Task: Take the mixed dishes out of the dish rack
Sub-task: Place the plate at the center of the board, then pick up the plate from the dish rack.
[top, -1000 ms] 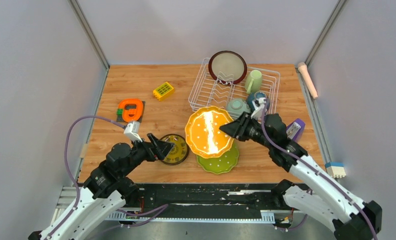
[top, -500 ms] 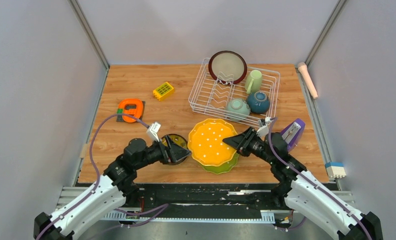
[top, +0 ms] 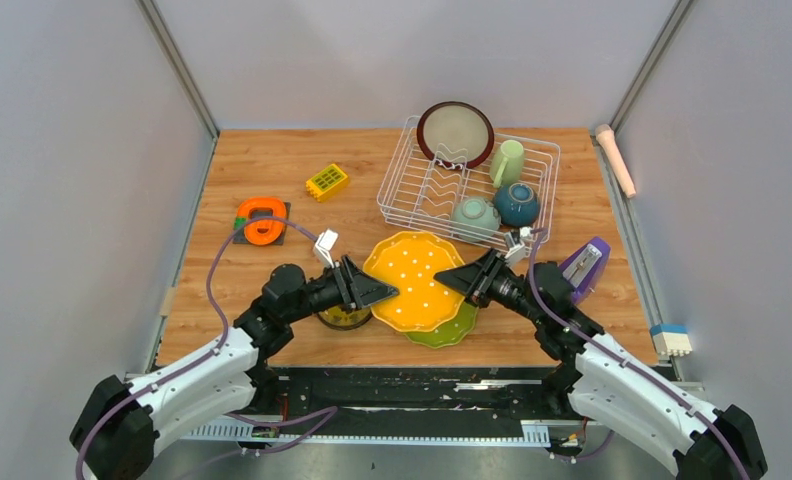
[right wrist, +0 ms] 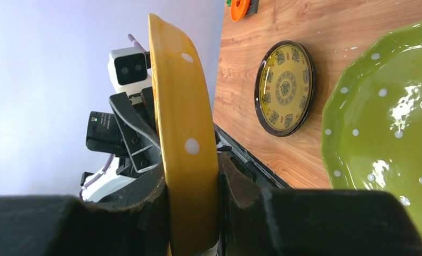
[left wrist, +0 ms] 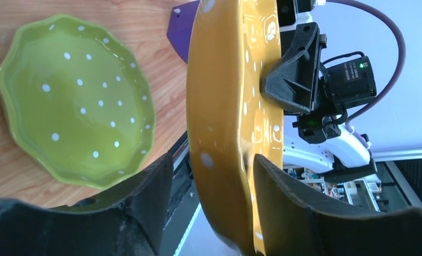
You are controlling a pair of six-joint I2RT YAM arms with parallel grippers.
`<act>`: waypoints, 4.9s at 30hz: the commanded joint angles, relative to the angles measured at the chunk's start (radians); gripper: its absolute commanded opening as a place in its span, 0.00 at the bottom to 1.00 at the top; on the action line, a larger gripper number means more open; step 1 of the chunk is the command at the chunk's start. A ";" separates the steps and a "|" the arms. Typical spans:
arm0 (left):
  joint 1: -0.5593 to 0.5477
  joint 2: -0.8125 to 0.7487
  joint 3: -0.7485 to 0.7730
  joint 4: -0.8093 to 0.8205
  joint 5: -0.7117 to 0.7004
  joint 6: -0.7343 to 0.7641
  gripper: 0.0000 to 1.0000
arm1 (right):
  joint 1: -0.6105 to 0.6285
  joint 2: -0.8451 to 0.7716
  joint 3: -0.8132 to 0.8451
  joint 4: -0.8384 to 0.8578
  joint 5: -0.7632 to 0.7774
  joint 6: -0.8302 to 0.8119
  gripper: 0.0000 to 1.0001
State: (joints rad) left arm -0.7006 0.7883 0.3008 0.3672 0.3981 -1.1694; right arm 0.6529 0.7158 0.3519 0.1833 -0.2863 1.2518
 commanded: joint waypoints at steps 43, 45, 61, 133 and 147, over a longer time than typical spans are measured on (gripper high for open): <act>-0.004 0.056 0.048 -0.166 -0.183 -0.038 0.00 | 0.013 -0.311 0.091 -0.328 0.518 -0.367 1.00; -0.004 0.117 0.077 -0.161 -0.151 -0.029 0.00 | 0.013 -0.338 0.065 -0.280 0.510 -0.382 1.00; -0.050 0.441 0.257 -0.186 -0.117 0.061 0.04 | 0.013 -0.216 0.075 -0.244 0.476 -0.410 1.00; -0.164 0.524 0.563 -0.759 -0.330 0.450 1.00 | -0.078 0.320 0.587 -0.253 0.465 -1.233 1.00; 0.049 0.148 0.495 -0.926 -0.598 0.466 1.00 | -0.459 0.814 0.998 -0.235 -0.262 -1.662 1.00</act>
State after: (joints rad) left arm -0.7200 0.9783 0.8333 -0.5274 -0.1295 -0.7246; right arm 0.2253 1.4113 1.2228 -0.0772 -0.3878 -0.2722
